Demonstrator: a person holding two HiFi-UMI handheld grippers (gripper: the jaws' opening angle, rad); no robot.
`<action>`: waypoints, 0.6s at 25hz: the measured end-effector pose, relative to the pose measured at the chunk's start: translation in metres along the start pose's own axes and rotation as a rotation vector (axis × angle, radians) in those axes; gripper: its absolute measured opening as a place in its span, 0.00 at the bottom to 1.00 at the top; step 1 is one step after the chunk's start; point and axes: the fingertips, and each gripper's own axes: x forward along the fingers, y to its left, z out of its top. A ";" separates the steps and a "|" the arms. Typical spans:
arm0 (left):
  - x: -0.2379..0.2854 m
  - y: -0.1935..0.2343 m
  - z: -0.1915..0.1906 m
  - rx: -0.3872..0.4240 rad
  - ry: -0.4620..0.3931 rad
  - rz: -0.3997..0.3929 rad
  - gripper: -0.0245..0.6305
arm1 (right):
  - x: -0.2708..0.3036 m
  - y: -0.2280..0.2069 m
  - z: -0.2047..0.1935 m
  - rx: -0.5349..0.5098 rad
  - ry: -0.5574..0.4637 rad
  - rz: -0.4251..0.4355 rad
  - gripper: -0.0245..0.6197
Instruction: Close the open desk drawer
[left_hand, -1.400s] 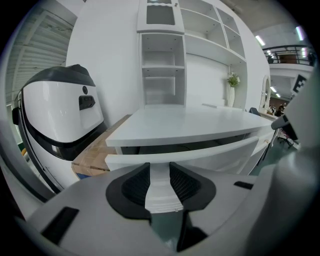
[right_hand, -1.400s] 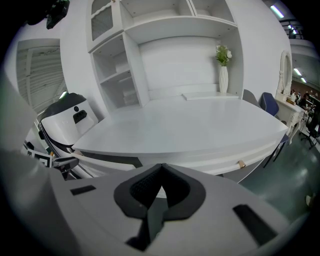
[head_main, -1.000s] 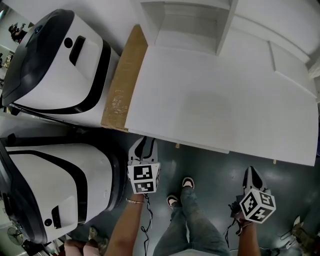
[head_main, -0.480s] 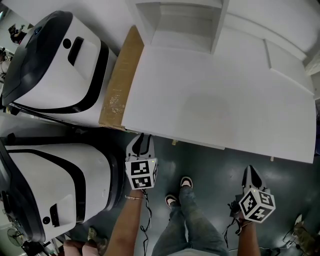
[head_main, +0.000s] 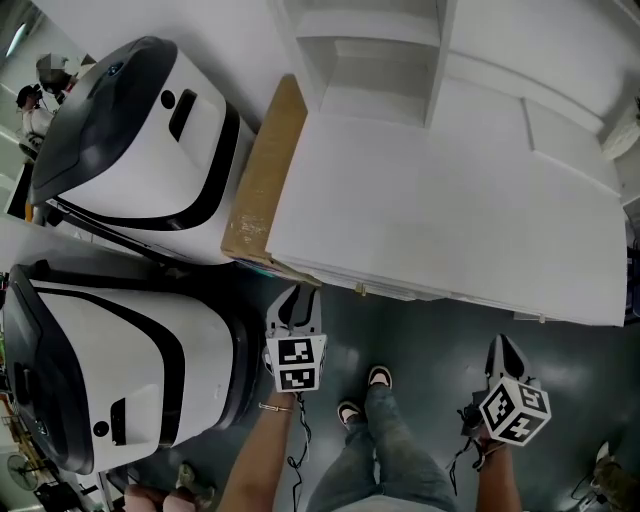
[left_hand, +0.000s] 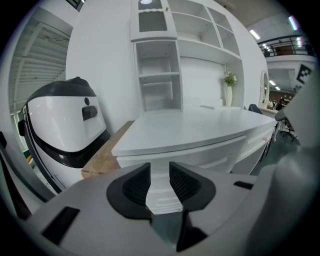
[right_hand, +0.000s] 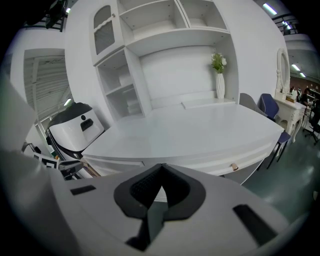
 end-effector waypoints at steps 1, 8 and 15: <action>-0.012 -0.002 0.004 -0.002 -0.018 -0.004 0.23 | -0.003 0.004 0.003 0.002 -0.012 0.008 0.05; -0.118 0.000 0.049 -0.076 -0.199 -0.014 0.23 | -0.043 0.036 0.029 -0.030 -0.120 0.051 0.05; -0.217 0.030 0.102 -0.219 -0.379 0.033 0.21 | -0.101 0.068 0.049 -0.087 -0.255 0.075 0.05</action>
